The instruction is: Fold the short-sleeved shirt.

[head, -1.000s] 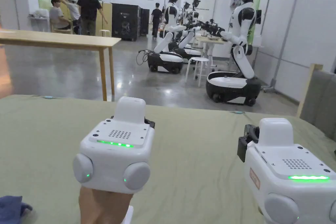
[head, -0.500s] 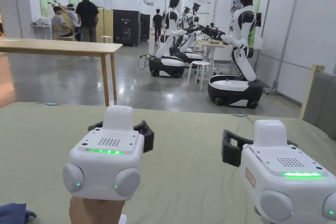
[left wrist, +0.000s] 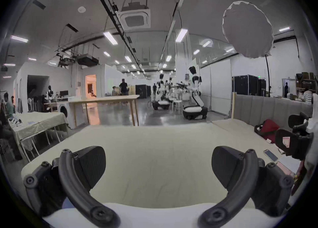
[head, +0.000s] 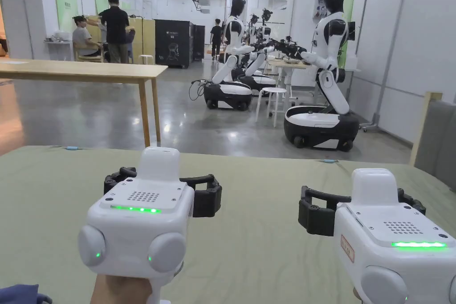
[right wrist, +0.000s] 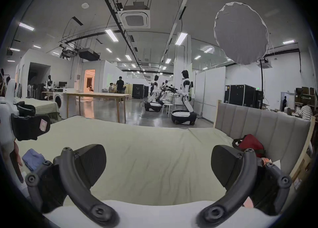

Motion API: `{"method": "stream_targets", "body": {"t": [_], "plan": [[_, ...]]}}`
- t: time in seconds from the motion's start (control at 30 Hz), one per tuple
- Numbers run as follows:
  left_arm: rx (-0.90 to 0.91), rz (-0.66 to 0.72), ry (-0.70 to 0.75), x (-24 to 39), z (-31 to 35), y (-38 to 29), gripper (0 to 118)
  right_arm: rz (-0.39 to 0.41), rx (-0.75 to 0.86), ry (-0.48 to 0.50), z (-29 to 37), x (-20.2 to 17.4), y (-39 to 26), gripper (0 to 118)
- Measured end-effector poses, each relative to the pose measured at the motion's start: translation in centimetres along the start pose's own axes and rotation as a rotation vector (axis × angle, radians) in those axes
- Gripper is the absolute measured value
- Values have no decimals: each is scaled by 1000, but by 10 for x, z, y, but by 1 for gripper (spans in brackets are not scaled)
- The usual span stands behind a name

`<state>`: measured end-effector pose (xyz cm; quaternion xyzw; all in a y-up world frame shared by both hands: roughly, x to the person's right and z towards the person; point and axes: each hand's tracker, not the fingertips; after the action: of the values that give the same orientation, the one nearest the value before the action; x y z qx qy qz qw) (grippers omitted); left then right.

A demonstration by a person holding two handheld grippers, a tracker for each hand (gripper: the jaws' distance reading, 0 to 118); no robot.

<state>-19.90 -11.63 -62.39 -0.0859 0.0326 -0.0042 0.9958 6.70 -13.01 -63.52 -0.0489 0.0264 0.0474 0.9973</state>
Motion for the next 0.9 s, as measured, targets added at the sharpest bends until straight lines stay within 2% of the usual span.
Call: {"method": "stream_targets", "body": {"t": [0.1,0.17,0.33,0.6,0.9], "plan": [[-82,37,25,0,-6,6,118,-12,-10,10,3,0,3,118],[-74,12,17,0,-4,6,118,-14,-16,19,2,0,2,118],[-34,47,-36,-2,9,8,118,-3,-11,22,9,-2,6,118],[-42,34,-9,-3,11,10,118,-31,-11,44,15,1,11,118],[-21,7,13,-1,13,9,118,-18,-22,40,14,-1,9,118]]}}
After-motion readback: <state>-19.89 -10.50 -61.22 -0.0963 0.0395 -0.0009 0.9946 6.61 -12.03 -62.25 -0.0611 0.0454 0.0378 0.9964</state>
